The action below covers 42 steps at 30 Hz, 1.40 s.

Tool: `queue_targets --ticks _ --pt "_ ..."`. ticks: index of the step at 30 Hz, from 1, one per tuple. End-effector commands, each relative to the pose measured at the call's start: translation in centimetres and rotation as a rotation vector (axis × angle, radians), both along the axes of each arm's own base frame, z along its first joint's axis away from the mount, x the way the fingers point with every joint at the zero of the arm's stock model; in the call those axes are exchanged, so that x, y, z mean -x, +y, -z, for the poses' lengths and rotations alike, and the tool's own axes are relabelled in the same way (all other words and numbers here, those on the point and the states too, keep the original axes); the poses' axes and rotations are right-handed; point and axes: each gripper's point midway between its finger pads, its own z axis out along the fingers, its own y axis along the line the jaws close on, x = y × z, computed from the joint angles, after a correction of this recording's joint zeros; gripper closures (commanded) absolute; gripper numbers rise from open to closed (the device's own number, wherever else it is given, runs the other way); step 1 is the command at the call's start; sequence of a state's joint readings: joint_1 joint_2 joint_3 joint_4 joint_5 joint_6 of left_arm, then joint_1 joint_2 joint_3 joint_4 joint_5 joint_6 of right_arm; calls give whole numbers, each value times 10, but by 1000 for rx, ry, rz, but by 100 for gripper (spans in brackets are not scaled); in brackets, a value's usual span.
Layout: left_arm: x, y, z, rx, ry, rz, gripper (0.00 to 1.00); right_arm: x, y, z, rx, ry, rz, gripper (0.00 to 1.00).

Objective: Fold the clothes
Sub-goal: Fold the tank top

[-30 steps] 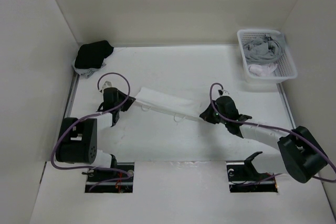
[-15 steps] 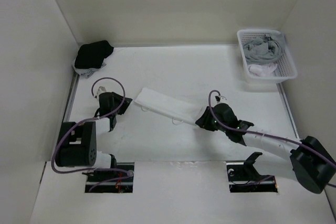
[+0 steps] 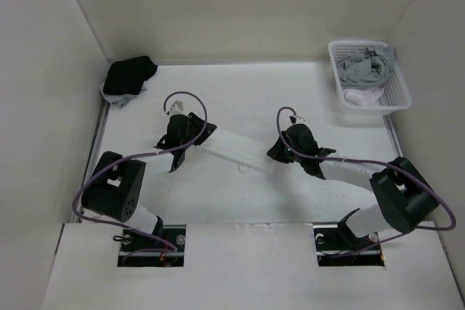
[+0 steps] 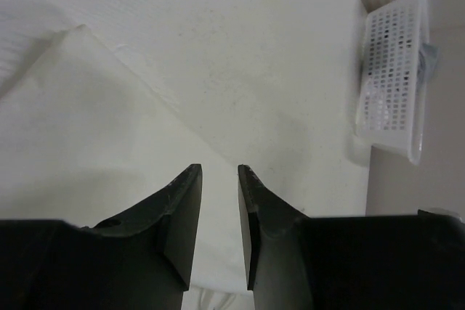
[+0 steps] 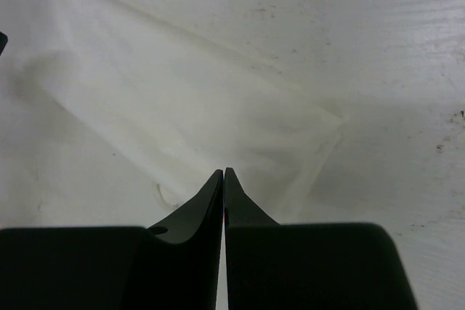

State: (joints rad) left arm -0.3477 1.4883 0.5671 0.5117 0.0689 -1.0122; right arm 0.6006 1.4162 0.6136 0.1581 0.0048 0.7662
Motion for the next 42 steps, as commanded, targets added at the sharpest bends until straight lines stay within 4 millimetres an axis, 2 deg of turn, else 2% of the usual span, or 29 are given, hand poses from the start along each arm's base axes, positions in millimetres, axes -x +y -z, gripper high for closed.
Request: queue_targets --ticks 1,4,7,10,15,18,19,22,24,30,34,37,39,42 --pt "-12 5 8 6 -8 -20 76 -6 2 -1 -15 -29 -3 94" --pt "-11 16 30 9 39 -39 76 4 -10 13 8 1 24 94" --pt "-5 18 44 30 71 -32 77 13 -22 16 9 -2 60 93" --pt "-1 19 48 39 71 -30 77 17 -31 13 12 -21 85 92" --pt "2 28 48 39 70 -46 77 21 -34 9 23 -9 85 91" --pt "6 27 37 48 46 -38 77 19 -35 -3 0 -39 101 88" --pt "8 26 32 49 33 -32 77 20 -35 -4 -11 -36 107 84" --pt "12 23 14 51 -15 -21 75 19 -38 2 -48 -11 133 64" --pt "14 22 6 48 -33 -16 75 20 -37 9 -68 20 128 57" --pt "18 18 -21 38 -97 6 73 22 -27 29 -137 85 141 53" --pt "22 17 -36 25 -148 7 71 19 -21 38 -191 106 172 58" --pt "23 16 -39 14 -155 10 71 14 -17 44 -226 114 191 73" --pt "24 16 -40 15 -158 11 71 10 -15 39 -253 79 191 86" --pt "26 13 -42 16 -161 19 71 7 -26 24 -258 5 229 94"
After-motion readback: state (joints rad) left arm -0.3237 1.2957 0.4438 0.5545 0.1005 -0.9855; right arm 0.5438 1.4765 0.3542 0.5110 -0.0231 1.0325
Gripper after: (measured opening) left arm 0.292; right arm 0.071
